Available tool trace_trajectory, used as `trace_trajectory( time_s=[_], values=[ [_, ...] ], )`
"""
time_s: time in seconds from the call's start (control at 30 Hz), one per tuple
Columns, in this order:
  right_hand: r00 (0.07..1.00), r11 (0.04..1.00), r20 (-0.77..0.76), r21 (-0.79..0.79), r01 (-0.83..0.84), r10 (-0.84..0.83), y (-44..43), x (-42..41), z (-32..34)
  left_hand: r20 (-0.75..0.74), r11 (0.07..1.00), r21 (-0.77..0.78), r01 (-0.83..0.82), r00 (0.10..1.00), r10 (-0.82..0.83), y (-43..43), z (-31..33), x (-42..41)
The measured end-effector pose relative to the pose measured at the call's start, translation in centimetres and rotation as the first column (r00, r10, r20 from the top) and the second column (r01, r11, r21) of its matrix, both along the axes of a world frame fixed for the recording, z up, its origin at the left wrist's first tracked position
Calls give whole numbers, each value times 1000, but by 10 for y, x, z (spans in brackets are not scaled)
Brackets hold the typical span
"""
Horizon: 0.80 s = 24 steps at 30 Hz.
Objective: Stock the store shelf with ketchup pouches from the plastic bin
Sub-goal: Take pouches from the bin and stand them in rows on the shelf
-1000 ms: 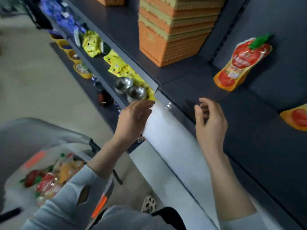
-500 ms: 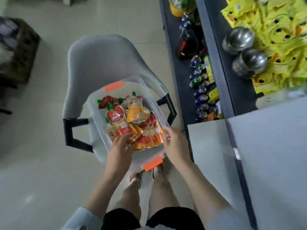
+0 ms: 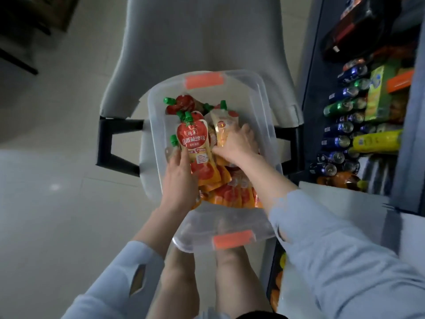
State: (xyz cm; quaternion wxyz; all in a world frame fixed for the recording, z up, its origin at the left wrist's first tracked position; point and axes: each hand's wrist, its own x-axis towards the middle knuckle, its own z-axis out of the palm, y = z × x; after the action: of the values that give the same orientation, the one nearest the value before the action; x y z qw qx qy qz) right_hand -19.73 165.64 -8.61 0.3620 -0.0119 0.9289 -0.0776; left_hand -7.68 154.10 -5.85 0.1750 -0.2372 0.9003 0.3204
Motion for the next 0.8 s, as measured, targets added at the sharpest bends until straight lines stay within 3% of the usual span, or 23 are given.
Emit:
trace_trajectory(
  time_s=[0.1, 0.2, 0.3, 0.5, 0.57, 0.7, 0.8],
  values=[
    [988, 988, 26, 18, -154, 153, 6, 15, 10, 46, 997, -73, 2, 999, 1, 9, -16, -10],
    [995, 990, -3, -99, 95, -96, 19, 25, 7, 117, 995, -93, -43, 992, 54, 17, -23, -21],
    [944, 917, 45, -226, 329, -328, 36, 32, 0, 120, 995, -69, -78, 989, 86, 25, -24, -31],
    [878, 800, 93, -376, 467, -469, 58, 54, -4, 122, 976, -53, -213, 968, 218, 34, -31, -49],
    [864, 772, 91, -410, 486, -496, 64, 57, -2, 62, 969, -77, -234, 969, 239, 31, -30, -47],
    [803, 644, 169, -513, 567, -572, 69, 63, 19, -4, 971, -17, -240, 971, 240, 25, -20, -35],
    [686, 460, 281, -569, 682, -671, 73, 69, 46, 27, 983, 31, -180, 983, 179, 18, -6, -24]
  ],
)
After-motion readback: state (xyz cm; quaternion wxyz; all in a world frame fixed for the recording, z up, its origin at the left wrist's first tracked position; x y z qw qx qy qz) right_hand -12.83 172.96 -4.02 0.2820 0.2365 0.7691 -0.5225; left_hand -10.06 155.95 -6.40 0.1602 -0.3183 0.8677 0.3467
